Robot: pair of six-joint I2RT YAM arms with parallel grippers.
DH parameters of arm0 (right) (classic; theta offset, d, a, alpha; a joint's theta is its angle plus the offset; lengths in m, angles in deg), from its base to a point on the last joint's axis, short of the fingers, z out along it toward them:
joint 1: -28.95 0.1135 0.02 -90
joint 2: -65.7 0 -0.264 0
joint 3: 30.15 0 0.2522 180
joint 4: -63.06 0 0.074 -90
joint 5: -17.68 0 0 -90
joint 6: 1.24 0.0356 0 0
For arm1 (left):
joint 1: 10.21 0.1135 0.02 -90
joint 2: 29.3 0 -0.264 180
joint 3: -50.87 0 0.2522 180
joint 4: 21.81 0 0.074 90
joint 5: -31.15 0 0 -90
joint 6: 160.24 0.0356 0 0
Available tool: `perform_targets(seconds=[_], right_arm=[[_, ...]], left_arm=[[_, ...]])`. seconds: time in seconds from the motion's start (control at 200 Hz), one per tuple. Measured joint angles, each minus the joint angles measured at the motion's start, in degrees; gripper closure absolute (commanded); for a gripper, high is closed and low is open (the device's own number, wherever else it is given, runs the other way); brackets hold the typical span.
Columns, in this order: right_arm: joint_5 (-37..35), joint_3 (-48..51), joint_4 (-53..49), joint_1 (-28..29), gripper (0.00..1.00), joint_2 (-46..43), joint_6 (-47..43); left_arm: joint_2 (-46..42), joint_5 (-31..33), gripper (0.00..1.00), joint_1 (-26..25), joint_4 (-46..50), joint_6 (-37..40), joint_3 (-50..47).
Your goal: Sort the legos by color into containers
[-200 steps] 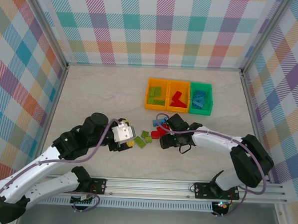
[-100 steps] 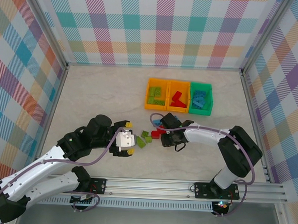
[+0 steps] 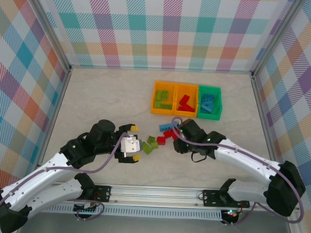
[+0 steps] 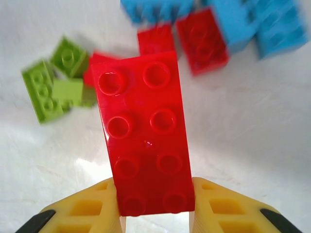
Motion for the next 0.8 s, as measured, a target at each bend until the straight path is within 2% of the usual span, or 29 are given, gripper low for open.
perform_targets(seconds=[0.17, 0.335, 0.405, 0.47, 0.615, 0.8], right_arm=[[0.0, -7.3, 3.1, -12.3, 0.77, 5.1, -3.9], [1.7, -20.1, 6.2, -21.4, 0.73, 21.6, -8.1], [2.8, -25.1, 6.9, -23.3, 0.67, 28.0, -9.0], [3.8, -29.2, 7.3, -24.4, 0.58, 33.2, -10.0], [4.6, -36.4, 5.8, -25.3, 0.42, 40.0, -11.3], [5.4, -36.0, 5.0, -25.2, 0.39, 37.2, -11.6]], left_arm=[[-1.2, 0.1, 0.00, 0.5, -2.9, -0.9, -1.7], [-1.0, 0.1, 0.00, 0.5, -3.6, -1.2, -2.3], [-0.8, 0.1, 0.00, 0.5, -3.7, -1.2, -2.3], [-0.9, 0.3, 0.00, 0.5, -3.7, -1.4, -2.3], [-1.9, 0.9, 0.00, 0.5, -4.5, -1.4, -3.0], [-2.2, 1.1, 0.00, 0.5, -4.5, -1.4, -3.1]])
